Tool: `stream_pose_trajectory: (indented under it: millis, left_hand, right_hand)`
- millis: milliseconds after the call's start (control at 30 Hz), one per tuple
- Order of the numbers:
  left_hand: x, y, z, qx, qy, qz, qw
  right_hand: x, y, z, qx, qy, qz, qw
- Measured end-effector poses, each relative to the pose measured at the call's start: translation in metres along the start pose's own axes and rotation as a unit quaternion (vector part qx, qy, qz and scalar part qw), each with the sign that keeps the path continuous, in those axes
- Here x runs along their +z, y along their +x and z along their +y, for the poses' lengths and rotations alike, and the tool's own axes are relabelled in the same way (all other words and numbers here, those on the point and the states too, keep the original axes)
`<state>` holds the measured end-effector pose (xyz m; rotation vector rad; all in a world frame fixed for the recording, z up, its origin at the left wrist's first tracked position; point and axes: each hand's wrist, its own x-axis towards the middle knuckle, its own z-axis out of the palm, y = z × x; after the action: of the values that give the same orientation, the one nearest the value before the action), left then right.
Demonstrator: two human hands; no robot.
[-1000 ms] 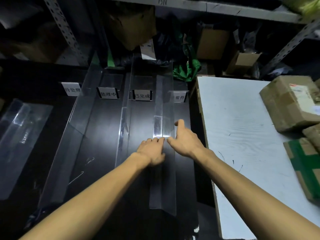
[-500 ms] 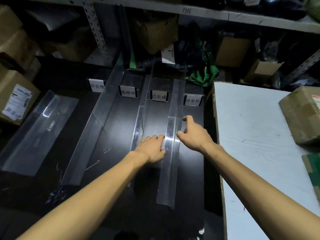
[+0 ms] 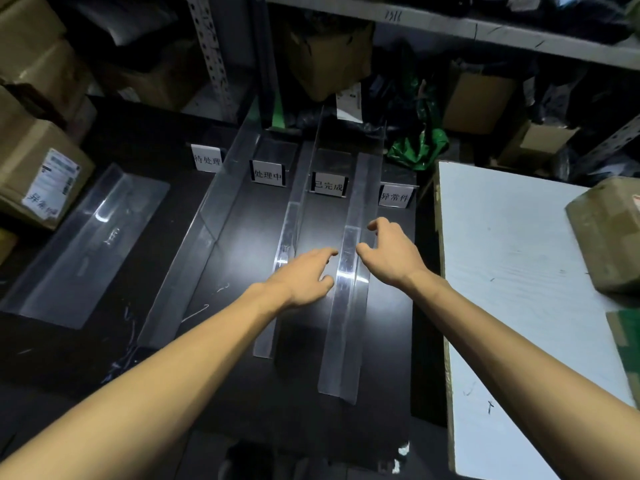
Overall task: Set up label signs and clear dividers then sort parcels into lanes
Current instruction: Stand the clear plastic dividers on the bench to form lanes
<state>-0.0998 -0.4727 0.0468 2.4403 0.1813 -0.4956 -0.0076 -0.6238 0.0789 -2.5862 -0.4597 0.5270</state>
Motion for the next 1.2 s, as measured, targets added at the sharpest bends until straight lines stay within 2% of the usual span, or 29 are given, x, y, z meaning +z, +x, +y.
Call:
stream_pose_trajectory:
  millis: [100, 333, 500, 633, 733, 800, 967, 1067, 1133, 1200]
  left_hand:
    - [-0.023, -0.01, -0.011, 0.009, -0.039, 0.044, 0.998]
    - [-0.106, -0.074, -0.08, 0.009, -0.106, 0.146, 0.984]
    - [-0.165, -0.153, -0.175, -0.078, -0.088, 0.182, 0.976]
    - [-0.2, -0.198, -0.246, -0.145, -0.126, 0.227, 0.955]
    - [-0.21, -0.206, -0.289, -0.196, -0.17, 0.233, 0.937]
    - [-0.213, -0.199, -0.316, -0.209, -0.171, 0.213, 0.939]
    - [-0.22, -0.148, -0.386, -0.242, -0.092, 0.176, 0.95]
    - [-0.211, -0.106, -0.422, -0.301, -0.08, 0.099, 0.945]
    - [-0.202, -0.089, -0.43, -0.309, -0.036, 0.049, 0.949]
    - [-0.202, -0.081, -0.433, -0.301, 0.036, 0.053, 0.951]
  right_hand:
    - [-0.006, 0.003, -0.032, -0.026, -0.002, 0.019, 0.999]
    - [0.027, 0.012, -0.16, -0.13, -0.034, -0.048, 0.99]
    - [0.078, 0.0, -0.271, -0.201, -0.042, -0.131, 0.97]
    - [0.115, 0.004, -0.34, -0.223, -0.041, -0.14, 0.964]
    - [0.146, 0.017, -0.369, -0.19, -0.042, -0.172, 0.966]
    - [0.169, 0.034, -0.38, -0.151, -0.036, -0.188, 0.97]
    - [0.249, 0.091, -0.379, 0.0, 0.011, -0.221, 0.975]
    - [0.301, 0.118, -0.371, 0.102, 0.019, -0.198, 0.975]
    - [0.317, 0.125, -0.372, 0.153, 0.046, -0.168, 0.973]
    - [0.322, 0.132, -0.374, 0.183, 0.048, -0.15, 0.97]
